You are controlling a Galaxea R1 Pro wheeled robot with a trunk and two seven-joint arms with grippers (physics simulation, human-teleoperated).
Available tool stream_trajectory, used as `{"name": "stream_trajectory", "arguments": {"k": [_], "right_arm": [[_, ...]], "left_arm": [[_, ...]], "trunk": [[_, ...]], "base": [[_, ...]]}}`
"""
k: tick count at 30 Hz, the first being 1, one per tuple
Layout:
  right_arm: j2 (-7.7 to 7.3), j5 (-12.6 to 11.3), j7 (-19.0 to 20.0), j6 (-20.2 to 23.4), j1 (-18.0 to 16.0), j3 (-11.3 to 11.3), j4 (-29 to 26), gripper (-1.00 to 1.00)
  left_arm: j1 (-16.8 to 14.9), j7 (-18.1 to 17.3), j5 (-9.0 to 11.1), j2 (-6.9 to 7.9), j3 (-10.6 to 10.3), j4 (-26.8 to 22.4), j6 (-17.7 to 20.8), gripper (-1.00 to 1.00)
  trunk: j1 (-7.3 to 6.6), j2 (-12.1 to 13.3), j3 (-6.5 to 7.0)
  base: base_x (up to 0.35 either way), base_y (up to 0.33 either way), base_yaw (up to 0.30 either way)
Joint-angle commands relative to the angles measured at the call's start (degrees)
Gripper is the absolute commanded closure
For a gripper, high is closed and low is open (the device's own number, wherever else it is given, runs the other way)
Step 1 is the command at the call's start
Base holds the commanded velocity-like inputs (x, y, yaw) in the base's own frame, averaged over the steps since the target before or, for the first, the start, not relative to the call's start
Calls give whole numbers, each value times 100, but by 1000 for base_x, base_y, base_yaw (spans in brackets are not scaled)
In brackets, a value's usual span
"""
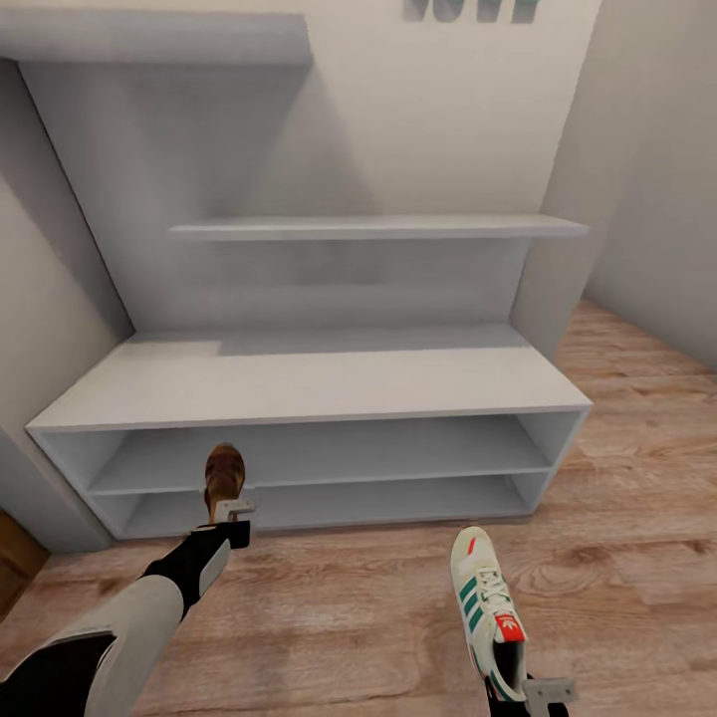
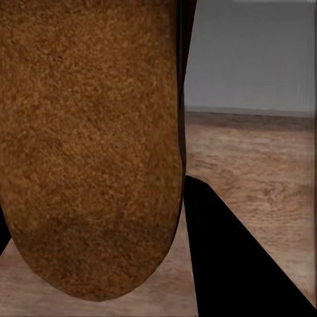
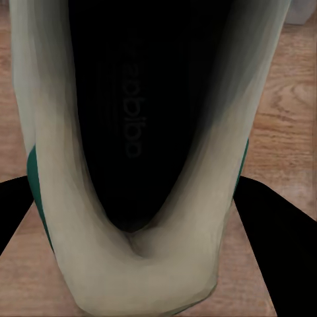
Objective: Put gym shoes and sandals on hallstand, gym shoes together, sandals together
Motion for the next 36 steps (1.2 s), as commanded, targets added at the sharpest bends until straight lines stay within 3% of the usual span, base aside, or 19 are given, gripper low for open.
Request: {"name": "stream_trajectory", "arguments": {"k": [1,36], "right_arm": [[0,37,-28,-13,-3,-1,4,100],[-9,29,-37,-14,-3,-13,12,100]], "left_arm": [[0,-7,-62,-5,37,-13,39,100],[-6,4,-61,-3,46,-13,29,100]], "trunk": [[2,-2,-5],[2,-2,-5]], "base": [[246,-97,0],[161,-8,0]]}}
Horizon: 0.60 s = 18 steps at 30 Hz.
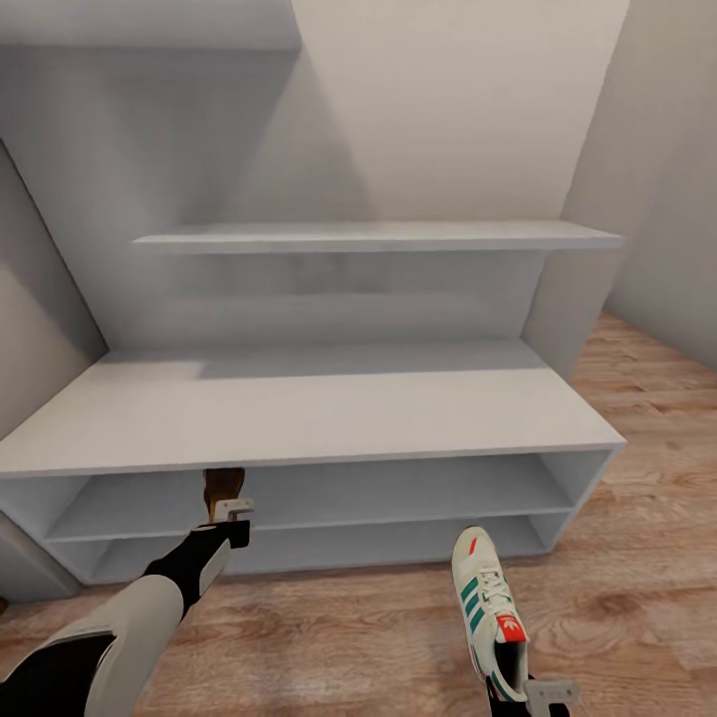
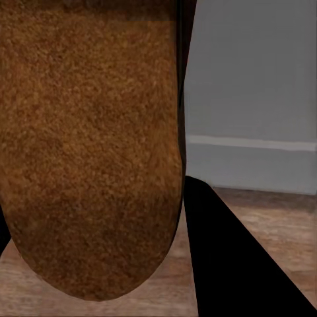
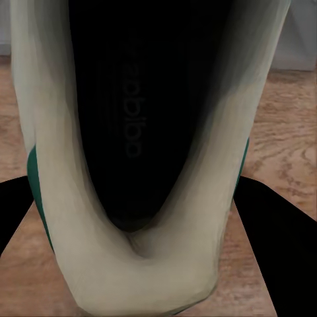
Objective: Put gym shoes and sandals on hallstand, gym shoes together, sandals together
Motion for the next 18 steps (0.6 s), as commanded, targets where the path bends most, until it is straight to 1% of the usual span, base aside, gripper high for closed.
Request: {"name": "stream_trajectory", "arguments": {"k": [1,11,18], "right_arm": [[0,37,-28,-13,-3,0,4,100],[0,37,-28,-13,-3,0,4,100],[0,37,-28,-13,-3,0,4,100]], "left_arm": [[-1,-8,-60,-3,36,-12,40,100],[-2,-8,-60,1,36,-12,40,100],[-9,-8,-60,1,39,-12,40,100]], "trunk": [[1,-2,-5],[1,-2,-5],[1,-2,-5]], "base": [[123,0,0],[40,0,0],[181,0,0]]}}
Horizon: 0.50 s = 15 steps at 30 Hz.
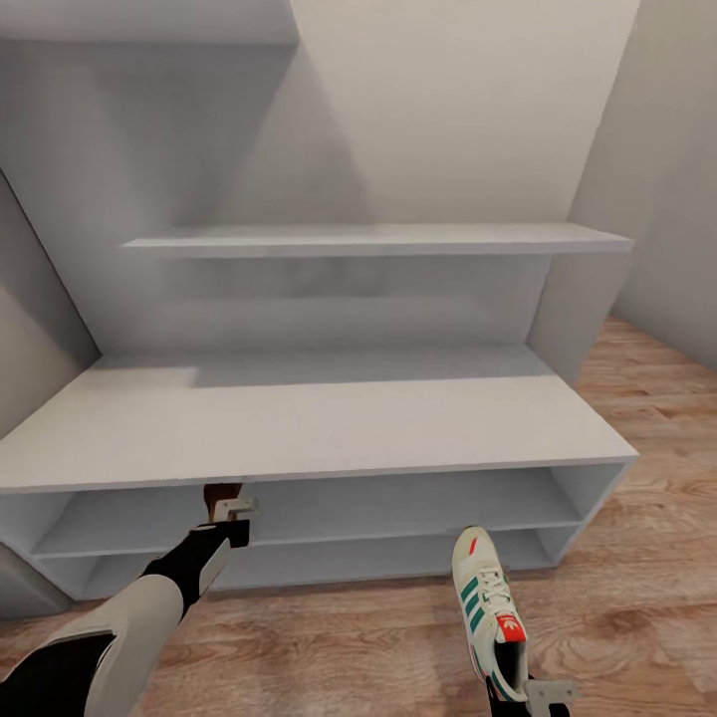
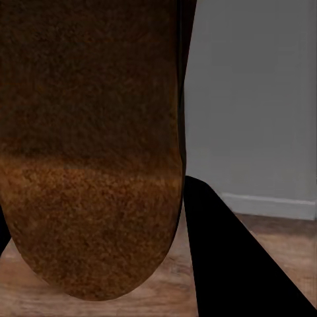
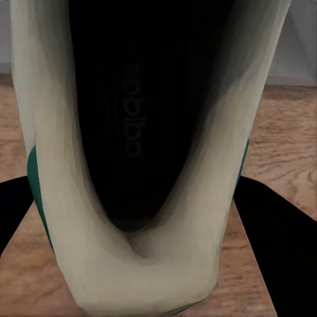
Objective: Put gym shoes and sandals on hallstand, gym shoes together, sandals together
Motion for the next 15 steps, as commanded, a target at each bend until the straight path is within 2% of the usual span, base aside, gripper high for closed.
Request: {"name": "stream_trajectory", "arguments": {"k": [1,15], "right_arm": [[0,37,-28,-13,-3,-1,4,100],[0,37,-28,-13,-3,0,12,100]], "left_arm": [[-1,-8,-61,-4,36,-12,40,100],[-2,-8,-61,-4,33,-12,40,100]], "trunk": [[1,-2,-5],[1,-2,-5]], "base": [[124,0,0],[49,0,0]]}}
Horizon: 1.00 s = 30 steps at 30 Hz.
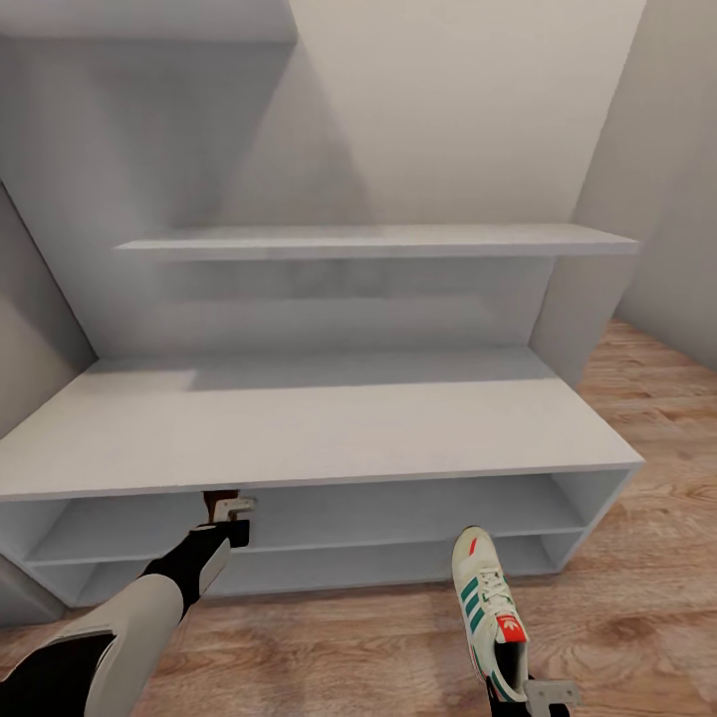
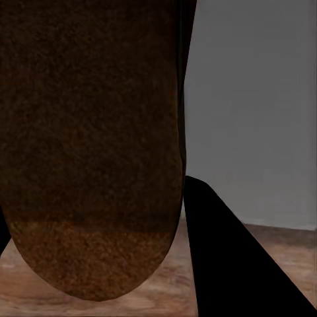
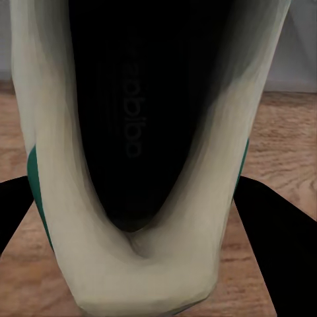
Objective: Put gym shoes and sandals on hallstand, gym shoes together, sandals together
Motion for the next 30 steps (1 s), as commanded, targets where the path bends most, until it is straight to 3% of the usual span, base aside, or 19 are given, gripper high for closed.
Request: {"name": "stream_trajectory", "arguments": {"k": [1,30], "right_arm": [[0,37,-28,-13,-3,0,5,100],[-1,37,-28,-13,-3,0,6,100]], "left_arm": [[-1,-8,-60,-4,37,-12,40,100],[-1,-8,-60,5,20,-12,40,100]], "trunk": [[0,-2,-5],[0,-2,-5]], "base": [[118,0,0],[54,0,0]]}}
